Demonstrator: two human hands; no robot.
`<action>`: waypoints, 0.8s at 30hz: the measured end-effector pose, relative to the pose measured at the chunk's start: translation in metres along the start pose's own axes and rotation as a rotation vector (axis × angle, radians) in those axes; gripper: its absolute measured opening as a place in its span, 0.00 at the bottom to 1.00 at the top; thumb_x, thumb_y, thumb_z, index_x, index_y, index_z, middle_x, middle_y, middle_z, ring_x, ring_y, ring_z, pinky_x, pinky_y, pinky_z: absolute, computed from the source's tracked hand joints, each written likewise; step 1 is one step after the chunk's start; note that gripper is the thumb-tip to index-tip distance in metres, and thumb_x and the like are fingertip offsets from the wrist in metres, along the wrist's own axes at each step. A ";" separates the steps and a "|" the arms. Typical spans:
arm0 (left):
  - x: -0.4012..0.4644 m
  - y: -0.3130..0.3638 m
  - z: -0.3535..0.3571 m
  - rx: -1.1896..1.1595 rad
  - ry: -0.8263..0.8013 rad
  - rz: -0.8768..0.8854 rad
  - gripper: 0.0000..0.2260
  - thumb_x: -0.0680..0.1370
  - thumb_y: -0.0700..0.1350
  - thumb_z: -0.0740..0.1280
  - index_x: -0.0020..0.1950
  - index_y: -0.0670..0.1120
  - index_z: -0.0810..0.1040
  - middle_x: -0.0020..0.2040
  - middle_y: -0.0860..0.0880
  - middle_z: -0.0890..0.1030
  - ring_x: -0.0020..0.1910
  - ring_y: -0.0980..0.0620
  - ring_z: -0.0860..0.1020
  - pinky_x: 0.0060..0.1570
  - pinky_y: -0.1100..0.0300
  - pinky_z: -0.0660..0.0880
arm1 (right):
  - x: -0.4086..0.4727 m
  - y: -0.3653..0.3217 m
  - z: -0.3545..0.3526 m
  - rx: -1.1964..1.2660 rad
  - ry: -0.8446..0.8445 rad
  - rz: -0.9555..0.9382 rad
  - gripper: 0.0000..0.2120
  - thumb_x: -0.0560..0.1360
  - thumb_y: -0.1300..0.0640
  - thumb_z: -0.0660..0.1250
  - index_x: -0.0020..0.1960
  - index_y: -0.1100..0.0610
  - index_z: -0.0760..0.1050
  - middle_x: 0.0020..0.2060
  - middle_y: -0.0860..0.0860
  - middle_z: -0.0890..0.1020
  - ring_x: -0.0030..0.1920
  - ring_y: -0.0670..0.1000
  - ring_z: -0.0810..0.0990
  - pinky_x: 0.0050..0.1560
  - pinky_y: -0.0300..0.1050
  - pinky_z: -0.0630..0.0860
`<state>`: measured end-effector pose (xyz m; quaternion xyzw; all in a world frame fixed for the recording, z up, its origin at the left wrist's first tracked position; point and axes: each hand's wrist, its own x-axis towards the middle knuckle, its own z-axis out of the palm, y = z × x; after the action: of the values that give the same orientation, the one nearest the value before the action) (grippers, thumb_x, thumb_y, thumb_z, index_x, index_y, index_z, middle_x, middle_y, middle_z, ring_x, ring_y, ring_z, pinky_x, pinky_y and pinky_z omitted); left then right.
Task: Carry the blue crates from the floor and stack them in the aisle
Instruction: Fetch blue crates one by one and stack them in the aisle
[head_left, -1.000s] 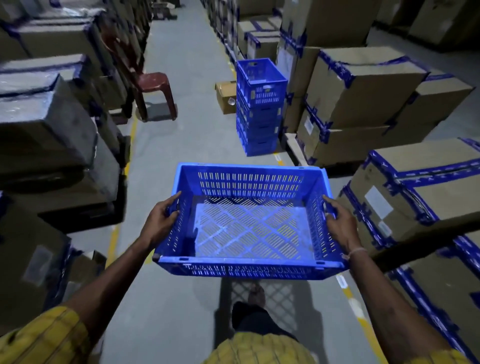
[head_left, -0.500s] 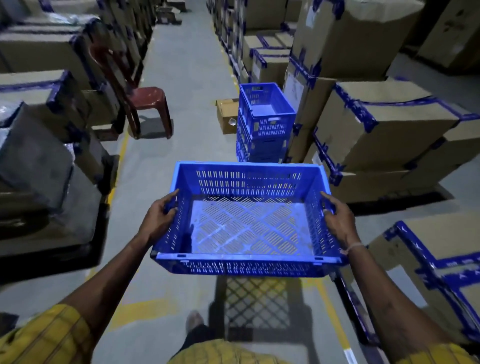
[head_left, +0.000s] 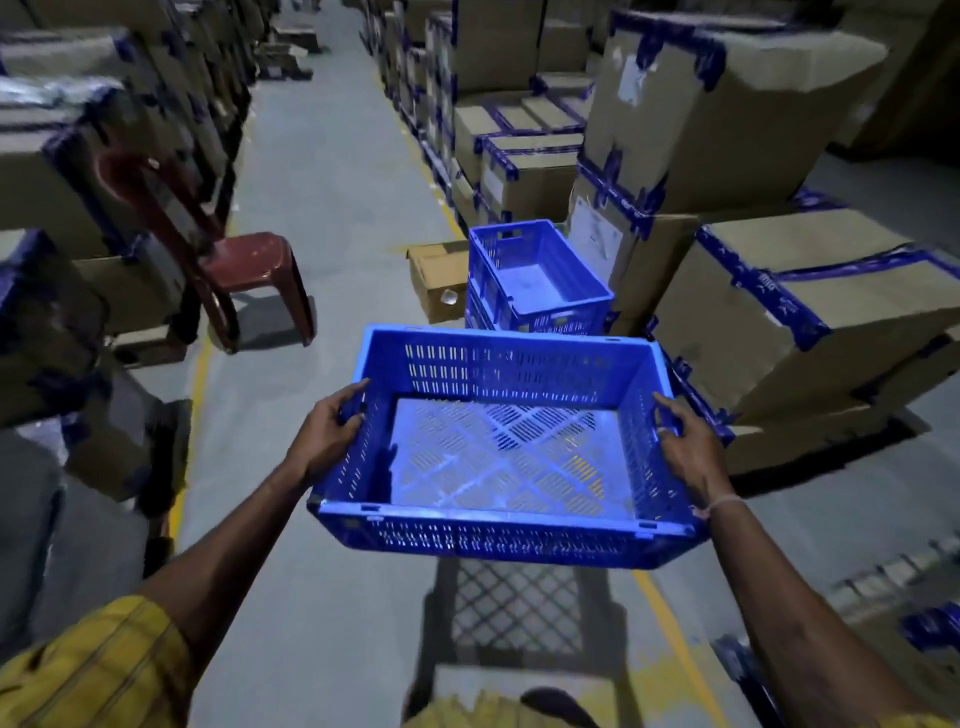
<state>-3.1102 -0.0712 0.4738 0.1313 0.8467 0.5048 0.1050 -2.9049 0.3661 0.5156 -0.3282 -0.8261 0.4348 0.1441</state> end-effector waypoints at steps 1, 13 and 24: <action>0.025 0.001 -0.006 0.006 -0.013 0.004 0.25 0.82 0.35 0.62 0.75 0.57 0.72 0.56 0.47 0.85 0.46 0.50 0.85 0.51 0.45 0.83 | 0.016 -0.008 0.009 -0.013 0.009 0.010 0.25 0.79 0.68 0.60 0.72 0.51 0.72 0.53 0.55 0.80 0.43 0.54 0.77 0.38 0.46 0.72; 0.342 0.021 -0.020 0.091 -0.135 0.133 0.28 0.72 0.43 0.63 0.63 0.73 0.74 0.60 0.51 0.84 0.55 0.50 0.83 0.61 0.44 0.79 | 0.231 -0.063 0.079 0.125 0.102 0.093 0.24 0.79 0.62 0.63 0.72 0.46 0.72 0.67 0.52 0.78 0.60 0.57 0.79 0.57 0.55 0.78; 0.592 0.060 0.014 0.097 -0.239 0.167 0.25 0.72 0.45 0.63 0.65 0.70 0.75 0.57 0.48 0.85 0.54 0.44 0.84 0.56 0.41 0.80 | 0.413 -0.109 0.114 0.202 0.167 0.229 0.23 0.81 0.62 0.61 0.73 0.46 0.71 0.63 0.53 0.79 0.50 0.55 0.81 0.41 0.43 0.74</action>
<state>-3.6574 0.1626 0.4937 0.2655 0.8378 0.4509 0.1563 -3.3172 0.5264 0.5179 -0.4390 -0.7206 0.5003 0.1941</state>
